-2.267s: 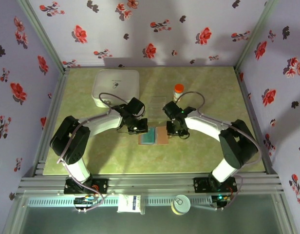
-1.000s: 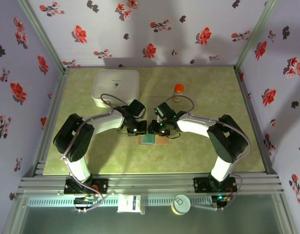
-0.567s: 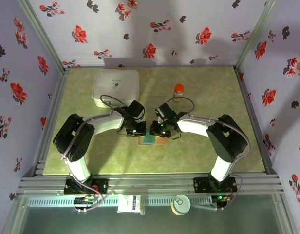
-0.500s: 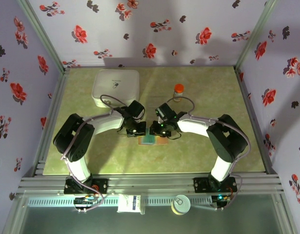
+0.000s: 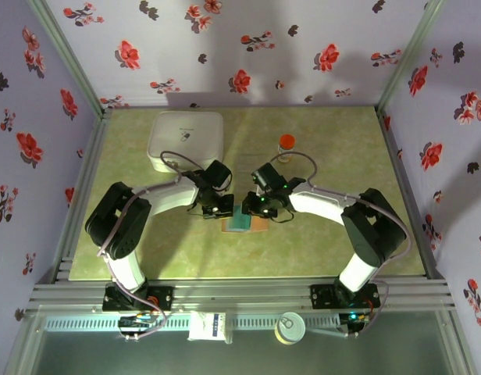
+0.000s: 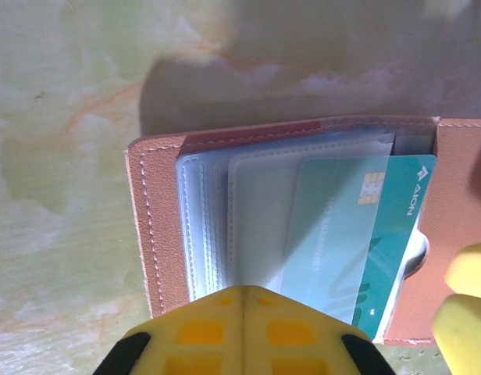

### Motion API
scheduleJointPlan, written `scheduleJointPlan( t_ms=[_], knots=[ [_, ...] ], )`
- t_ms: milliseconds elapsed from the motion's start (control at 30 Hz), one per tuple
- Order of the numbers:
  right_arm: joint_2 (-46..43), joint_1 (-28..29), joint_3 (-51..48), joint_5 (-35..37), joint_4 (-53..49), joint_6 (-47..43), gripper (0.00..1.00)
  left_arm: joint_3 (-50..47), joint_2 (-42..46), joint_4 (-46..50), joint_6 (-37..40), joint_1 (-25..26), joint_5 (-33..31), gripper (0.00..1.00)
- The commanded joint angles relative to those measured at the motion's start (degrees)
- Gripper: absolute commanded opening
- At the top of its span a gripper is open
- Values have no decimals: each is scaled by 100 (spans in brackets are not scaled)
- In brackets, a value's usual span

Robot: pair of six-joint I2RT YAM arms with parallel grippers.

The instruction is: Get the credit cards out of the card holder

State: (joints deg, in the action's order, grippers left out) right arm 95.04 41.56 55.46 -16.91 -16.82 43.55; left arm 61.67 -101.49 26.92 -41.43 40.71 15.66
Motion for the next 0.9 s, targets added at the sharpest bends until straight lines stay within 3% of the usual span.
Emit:
scheduleJointPlan(
  t_ms=[0,867],
  knots=[
    [-151,-51,-29,54,-41,-75,30,191,202,171,100,-24,94,0],
    [232,-201,-598,-446,882,165,27,319,-354,250,230,25,-6,0]
  ],
)
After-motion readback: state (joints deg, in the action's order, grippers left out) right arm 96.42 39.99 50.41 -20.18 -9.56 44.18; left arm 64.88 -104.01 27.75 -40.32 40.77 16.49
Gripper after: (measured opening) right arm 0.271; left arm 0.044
